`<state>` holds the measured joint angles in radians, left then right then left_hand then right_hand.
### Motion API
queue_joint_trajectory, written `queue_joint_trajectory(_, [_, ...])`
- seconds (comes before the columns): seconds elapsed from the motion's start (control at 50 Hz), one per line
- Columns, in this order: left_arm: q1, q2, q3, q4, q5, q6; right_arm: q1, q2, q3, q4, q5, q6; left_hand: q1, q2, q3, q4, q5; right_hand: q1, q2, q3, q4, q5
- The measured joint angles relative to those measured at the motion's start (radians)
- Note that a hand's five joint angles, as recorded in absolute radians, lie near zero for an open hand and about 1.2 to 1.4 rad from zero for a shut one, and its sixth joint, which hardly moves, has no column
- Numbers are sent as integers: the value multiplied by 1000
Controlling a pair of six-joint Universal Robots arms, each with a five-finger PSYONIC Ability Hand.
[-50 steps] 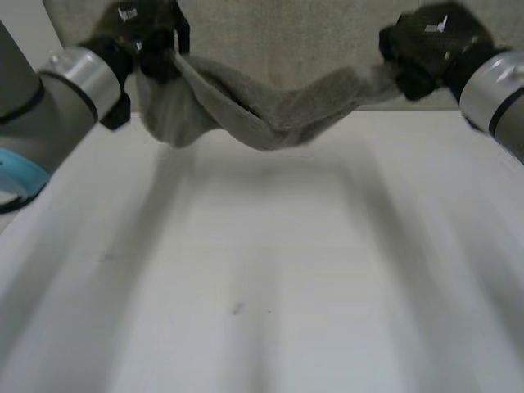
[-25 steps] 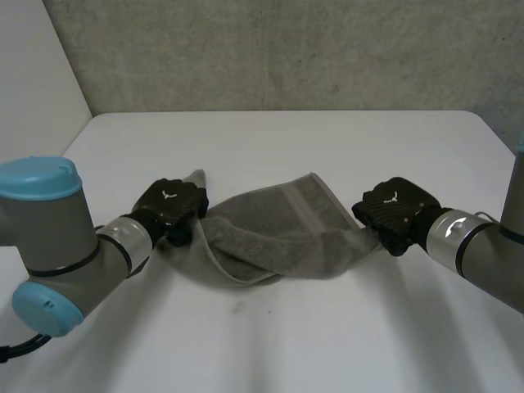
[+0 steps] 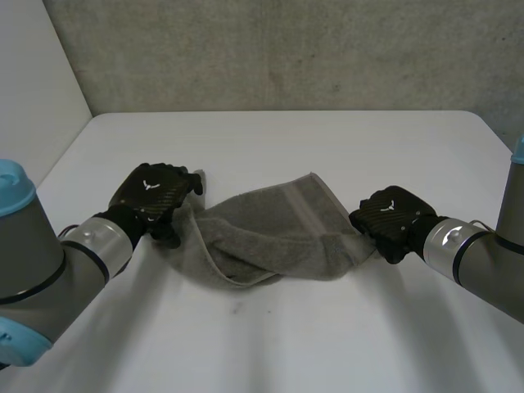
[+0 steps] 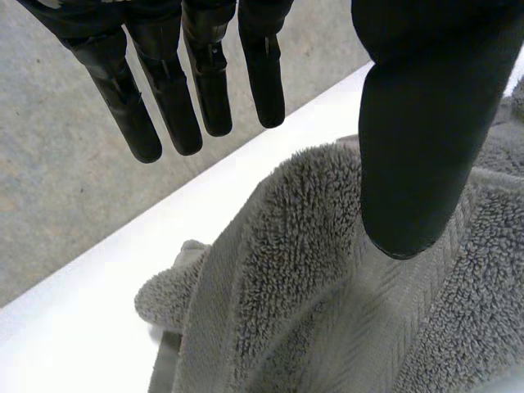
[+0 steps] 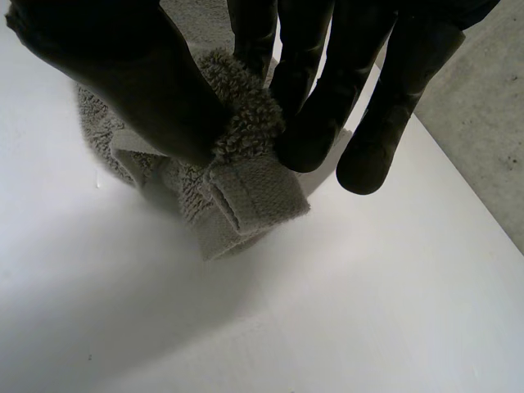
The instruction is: Fold the towel.
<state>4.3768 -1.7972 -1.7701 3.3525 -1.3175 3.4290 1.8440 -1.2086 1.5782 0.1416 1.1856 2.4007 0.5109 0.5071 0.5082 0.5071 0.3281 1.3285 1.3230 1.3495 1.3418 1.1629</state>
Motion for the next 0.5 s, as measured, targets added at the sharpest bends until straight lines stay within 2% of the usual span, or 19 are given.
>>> queue_joint_trajectory(0.18, [-9,33,-77,90,0,23,0,5,4,-1,-1,0,20,24,22,23,30,0,0,0,0,0])
queue_joint_trajectory(0.36, [-11,-8,-84,108,2,94,1,10,10,-2,-3,-1,101,105,104,104,109,0,0,0,0,0])
queue_joint_trajectory(0.5, [-8,-60,-69,107,4,138,0,16,12,-2,-3,-2,355,361,360,361,363,0,0,0,0,0])
